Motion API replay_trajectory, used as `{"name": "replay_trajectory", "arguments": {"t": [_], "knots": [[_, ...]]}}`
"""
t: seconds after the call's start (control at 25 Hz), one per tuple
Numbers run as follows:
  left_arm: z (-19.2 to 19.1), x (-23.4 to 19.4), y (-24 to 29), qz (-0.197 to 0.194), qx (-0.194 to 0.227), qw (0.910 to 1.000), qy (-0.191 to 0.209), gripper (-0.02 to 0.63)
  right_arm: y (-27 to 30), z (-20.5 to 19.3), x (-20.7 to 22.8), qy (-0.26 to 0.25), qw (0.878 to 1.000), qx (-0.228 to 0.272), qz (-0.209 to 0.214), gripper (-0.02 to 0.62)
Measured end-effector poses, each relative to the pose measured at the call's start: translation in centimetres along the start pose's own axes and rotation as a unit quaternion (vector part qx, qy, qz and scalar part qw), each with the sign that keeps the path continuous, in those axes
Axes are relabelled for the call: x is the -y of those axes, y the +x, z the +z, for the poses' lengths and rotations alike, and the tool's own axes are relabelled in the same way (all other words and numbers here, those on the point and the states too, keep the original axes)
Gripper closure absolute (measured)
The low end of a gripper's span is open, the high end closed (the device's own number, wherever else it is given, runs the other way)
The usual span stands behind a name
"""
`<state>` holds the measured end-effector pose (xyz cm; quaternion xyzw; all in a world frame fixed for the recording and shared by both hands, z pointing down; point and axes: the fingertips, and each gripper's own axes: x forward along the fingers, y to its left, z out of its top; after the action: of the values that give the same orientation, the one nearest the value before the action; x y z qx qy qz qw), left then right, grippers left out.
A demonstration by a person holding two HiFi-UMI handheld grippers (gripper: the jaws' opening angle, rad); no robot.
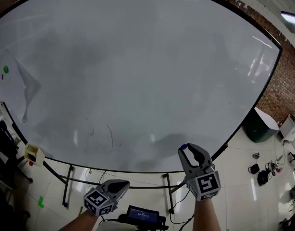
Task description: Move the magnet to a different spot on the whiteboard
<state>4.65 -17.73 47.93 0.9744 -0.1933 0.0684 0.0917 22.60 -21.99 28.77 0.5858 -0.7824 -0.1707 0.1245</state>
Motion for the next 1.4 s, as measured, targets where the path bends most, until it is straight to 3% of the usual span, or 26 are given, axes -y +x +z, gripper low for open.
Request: {"name": "replay_trajectory", "arguments": {"t": [0.32,0.64,1.04,1.4], "knots": [[0.3,-2.8,0.5,-0.002,0.012,0.9999,0.0,0.586,4.2,-1.1,2.3,-0.08,0.991,-0.08,-0.065,0.443],[0.3,-2.8,1.9,-0.03,0.009,0.9994,0.011,0.585,5.6,-1.2,3.5,-0.113,0.985,-0.081,-0.104,0.443],[0.6,-4.3,1.6,-0.026,0.013,0.9995,0.012,0.584,6.6,-0.1,3.8,-0.078,0.991,-0.054,-0.096,0.443],[-0.2,-5.4,1.4,-0.023,0.011,0.9997,-0.001,0.584,6.9,-0.6,3.6,-0.124,0.981,-0.071,-0.132,0.442]]}}
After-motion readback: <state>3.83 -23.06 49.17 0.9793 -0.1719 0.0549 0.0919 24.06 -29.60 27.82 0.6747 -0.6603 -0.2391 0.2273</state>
